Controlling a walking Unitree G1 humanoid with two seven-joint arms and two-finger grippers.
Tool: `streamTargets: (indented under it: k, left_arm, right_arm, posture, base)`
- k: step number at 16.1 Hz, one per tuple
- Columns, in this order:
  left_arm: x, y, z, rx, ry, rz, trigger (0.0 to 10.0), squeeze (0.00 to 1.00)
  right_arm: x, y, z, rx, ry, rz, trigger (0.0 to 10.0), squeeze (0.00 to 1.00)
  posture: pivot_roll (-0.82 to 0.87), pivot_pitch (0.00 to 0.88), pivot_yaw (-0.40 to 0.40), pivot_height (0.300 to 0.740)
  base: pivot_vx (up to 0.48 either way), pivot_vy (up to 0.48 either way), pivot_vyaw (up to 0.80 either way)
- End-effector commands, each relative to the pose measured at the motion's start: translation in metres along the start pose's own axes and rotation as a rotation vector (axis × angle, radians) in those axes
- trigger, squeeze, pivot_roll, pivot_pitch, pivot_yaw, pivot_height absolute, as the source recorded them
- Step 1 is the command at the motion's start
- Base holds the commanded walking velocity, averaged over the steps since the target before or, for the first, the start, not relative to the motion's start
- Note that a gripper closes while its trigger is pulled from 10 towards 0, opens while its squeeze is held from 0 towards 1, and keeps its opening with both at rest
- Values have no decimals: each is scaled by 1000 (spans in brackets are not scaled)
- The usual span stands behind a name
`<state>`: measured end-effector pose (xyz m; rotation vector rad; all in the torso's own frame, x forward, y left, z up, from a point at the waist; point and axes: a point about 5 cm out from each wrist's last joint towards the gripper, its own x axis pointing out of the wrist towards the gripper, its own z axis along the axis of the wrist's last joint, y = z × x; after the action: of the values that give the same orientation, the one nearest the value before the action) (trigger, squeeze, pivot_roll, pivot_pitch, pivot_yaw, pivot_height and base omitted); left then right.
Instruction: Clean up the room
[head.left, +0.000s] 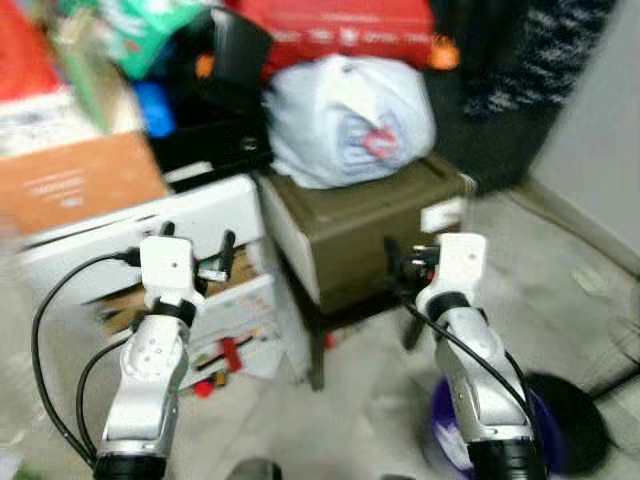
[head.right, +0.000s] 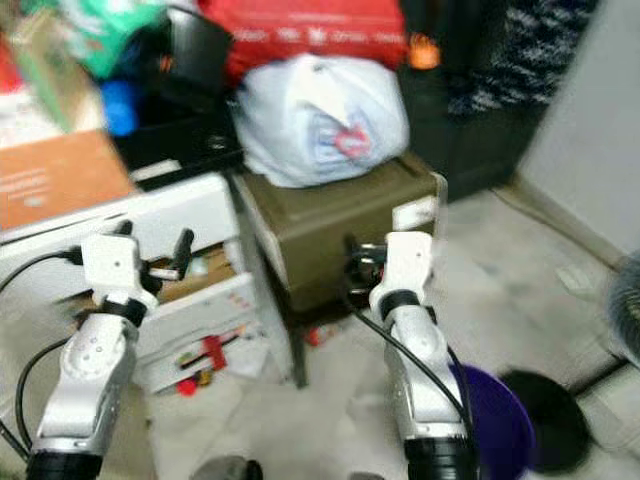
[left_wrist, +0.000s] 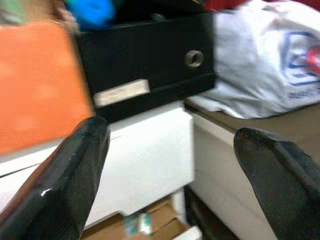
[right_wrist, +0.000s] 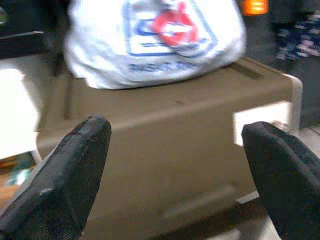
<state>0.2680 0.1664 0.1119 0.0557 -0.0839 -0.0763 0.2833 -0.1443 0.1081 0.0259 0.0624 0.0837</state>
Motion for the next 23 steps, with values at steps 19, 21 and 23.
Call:
streamTargets:
  k: [19, 21, 23]
  left_arm:
    - [-36, 31, -54, 51, 139, 141, 10000, 0]
    - [-31, 29, -51, 50, 125, 136, 10000, 0]
    - [-27, 28, -50, 53, 112, 136, 10000, 0]
  right_arm:
    - [-32, -43, -35, -142, 44, -112, 10000, 0]
    - [-24, -38, -31, -133, 28, -100, 10000, 0]
    - [-20, -36, -29, -123, 23, -91, 10000, 0]
  posture:
    - [-189, 0, 69, 740]
    - [-190, 0, 68, 740]
    - [-190, 0, 68, 740]
  base:
    - [0, 0, 192]
    - [0, 0, 800]
    - [0, 0, 800]
